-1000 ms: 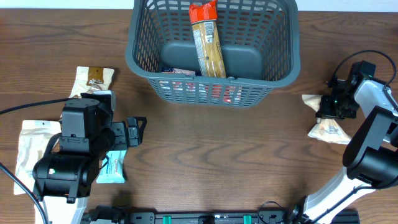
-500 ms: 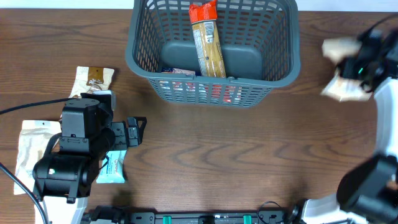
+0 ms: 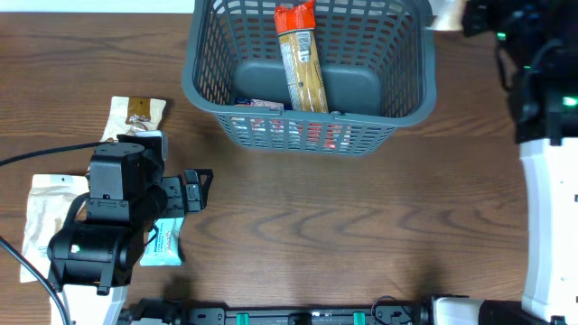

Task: Pack container
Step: 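Lift the beige pouch and lower it into the basket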

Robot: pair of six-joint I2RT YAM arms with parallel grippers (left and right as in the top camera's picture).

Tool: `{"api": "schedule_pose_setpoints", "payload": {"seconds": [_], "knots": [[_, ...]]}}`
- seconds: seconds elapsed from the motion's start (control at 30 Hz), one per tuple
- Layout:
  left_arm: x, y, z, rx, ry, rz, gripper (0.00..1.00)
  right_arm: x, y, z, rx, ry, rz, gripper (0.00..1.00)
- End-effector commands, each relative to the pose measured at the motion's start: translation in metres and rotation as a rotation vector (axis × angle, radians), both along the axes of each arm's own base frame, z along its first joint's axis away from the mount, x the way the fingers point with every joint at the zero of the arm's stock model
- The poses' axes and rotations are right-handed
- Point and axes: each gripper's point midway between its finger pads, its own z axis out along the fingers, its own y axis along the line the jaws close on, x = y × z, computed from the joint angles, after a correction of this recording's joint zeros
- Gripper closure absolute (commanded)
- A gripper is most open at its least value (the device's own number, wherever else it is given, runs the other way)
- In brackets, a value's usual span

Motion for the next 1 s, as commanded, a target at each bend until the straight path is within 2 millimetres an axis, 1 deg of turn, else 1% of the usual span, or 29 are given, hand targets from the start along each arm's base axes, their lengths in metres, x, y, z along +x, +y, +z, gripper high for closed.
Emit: {"api": "schedule_pose_setpoints", "payload": {"seconds": [0.0, 0.07, 0.13, 0.17, 0.23, 0.33, 0.4, 0.47, 0.5, 0.53, 0.57, 0.6, 0.63, 0.7, 0.83, 0.9, 0.97], "knots": [[0.002, 0.001, 0.008, 0.004, -0.022, -0.001, 0.01, 0.006, 0.041, -0.009, 0.014, 0.019, 0.11, 0.98], [0.002, 0.001, 0.008, 0.004, -0.022, -0.001, 0.01, 0.011, 0.059, -0.031, 0.01, 0.082, 0.146, 0.98], [0.002, 0.001, 0.008, 0.005, -0.021, -0.001, 0.01, 0.016, 0.074, -0.058, -0.003, 0.162, 0.174, 0.98], [0.002, 0.001, 0.008, 0.004, -0.022, -0.001, 0.01, 0.018, 0.082, -0.077, -0.018, 0.216, 0.191, 0.99], [0.002, 0.001, 0.008, 0.005, -0.021, -0.001, 0.01, 0.021, 0.092, -0.108, -0.039, 0.307, 0.209, 0.99], [0.002, 0.001, 0.008, 0.005, -0.021, -0.001, 0.01, 0.022, 0.1, -0.153, -0.078, 0.437, 0.22, 0.98], [0.002, 0.001, 0.008, 0.005, -0.021, -0.001, 0.01, 0.02, 0.101, -0.182, -0.099, 0.527, 0.219, 0.99], [0.002, 0.001, 0.008, 0.005, -0.021, -0.001, 0.01, 0.019, 0.1, -0.204, -0.113, 0.597, 0.212, 0.99], [0.002, 0.001, 0.008, 0.005, -0.021, -0.001, 0.01, 0.017, 0.099, -0.216, -0.122, 0.636, 0.214, 0.91], [0.002, 0.001, 0.008, 0.005, -0.021, -0.001, 0.01, 0.016, 0.099, -0.224, -0.134, 0.661, 0.219, 0.69], [0.002, 0.001, 0.008, 0.005, -0.021, -0.001, 0.01, 0.014, 0.099, -0.231, -0.149, 0.68, 0.226, 0.4], [0.002, 0.001, 0.008, 0.005, -0.021, -0.001, 0.01, 0.012, 0.099, -0.235, -0.16, 0.693, 0.232, 0.04], [0.002, 0.001, 0.008, 0.005, -0.021, -0.001, 0.01, 0.011, 0.098, -0.236, -0.168, 0.695, 0.237, 0.01], [0.002, 0.001, 0.008, 0.005, -0.021, -0.001, 0.01, 0.012, 0.099, -0.235, -0.183, 0.685, 0.245, 0.01], [0.002, 0.001, 0.008, 0.005, -0.021, -0.001, 0.01, 0.012, 0.099, -0.219, -0.182, 0.646, 0.246, 0.01], [0.002, 0.001, 0.008, 0.005, -0.022, -0.001, 0.01, 0.011, 0.102, -0.204, -0.19, 0.606, 0.256, 0.01], [0.003, 0.005, 0.008, 0.024, -0.025, 0.014, 0.01, 0.008, 0.108, -0.184, -0.206, 0.552, 0.275, 0.01]]}}
